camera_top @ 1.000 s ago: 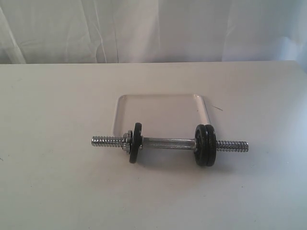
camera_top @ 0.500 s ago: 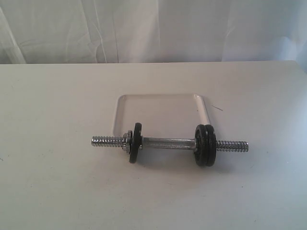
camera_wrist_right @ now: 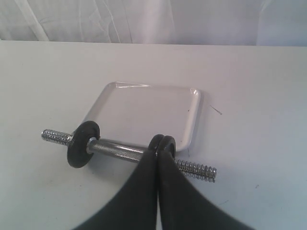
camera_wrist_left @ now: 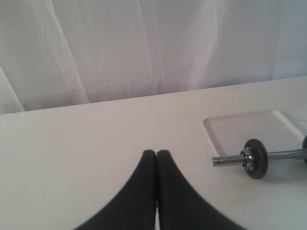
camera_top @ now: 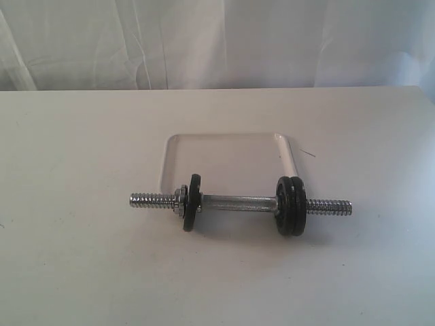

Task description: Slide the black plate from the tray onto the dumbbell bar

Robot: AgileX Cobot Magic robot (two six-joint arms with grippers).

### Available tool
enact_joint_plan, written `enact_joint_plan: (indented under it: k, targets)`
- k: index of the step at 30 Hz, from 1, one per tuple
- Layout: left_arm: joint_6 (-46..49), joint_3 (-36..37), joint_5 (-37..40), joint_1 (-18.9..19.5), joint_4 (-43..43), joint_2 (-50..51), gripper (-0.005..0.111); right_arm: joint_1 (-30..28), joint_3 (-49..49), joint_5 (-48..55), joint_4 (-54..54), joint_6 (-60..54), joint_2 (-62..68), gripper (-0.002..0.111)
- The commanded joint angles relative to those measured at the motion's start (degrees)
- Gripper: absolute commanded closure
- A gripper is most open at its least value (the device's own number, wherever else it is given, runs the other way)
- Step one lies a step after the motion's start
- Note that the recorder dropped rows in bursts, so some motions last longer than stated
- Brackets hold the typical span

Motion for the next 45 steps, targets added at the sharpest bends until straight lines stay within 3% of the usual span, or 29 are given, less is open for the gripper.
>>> enact_joint_plan:
  k: [1,19,24,29,31,38,45]
  targets:
    - [-0.1,3.5,-2.5,0.3,0.8,-0.3,0.107,0.1,0.5,-0.7,-0.4,0.3,-0.4,0.108]
    - [-0.1,17.9,-3.3,0.3,0.8,-0.3,0.107,0.1,0.5,-0.7,-0.4,0.3,-0.4,0.108]
    - [-0.1,19.7,-11.3,0.3,2.5,-0.3,0.107,0.1,0.5,-0.7,-0.4,0.3,-0.4,0.108]
    - [-0.1,28.4,-35.3,0.3,2.5,-0.3,0.107,0.1,0.5,-0.7,-0.4,0.3,-0.4,0.108]
    - [-0.1,33.6,-40.4,0.3,2.5,-0.3,0.107,0.1,0.5,-0.7,-0.4,0.3,-0.4,0.108]
    - [-0.1,51.0,-40.2,0.3,2.7,-0.3,0.107,0.1,0.5,-0.7,-0.4,1.3,-0.4,0.108]
    - [-0.1,55.8,-38.1,0.3,2.8,-0.3,0.107,0.1,0.5,-0.7,-0.4,1.3,-0.4,0.108]
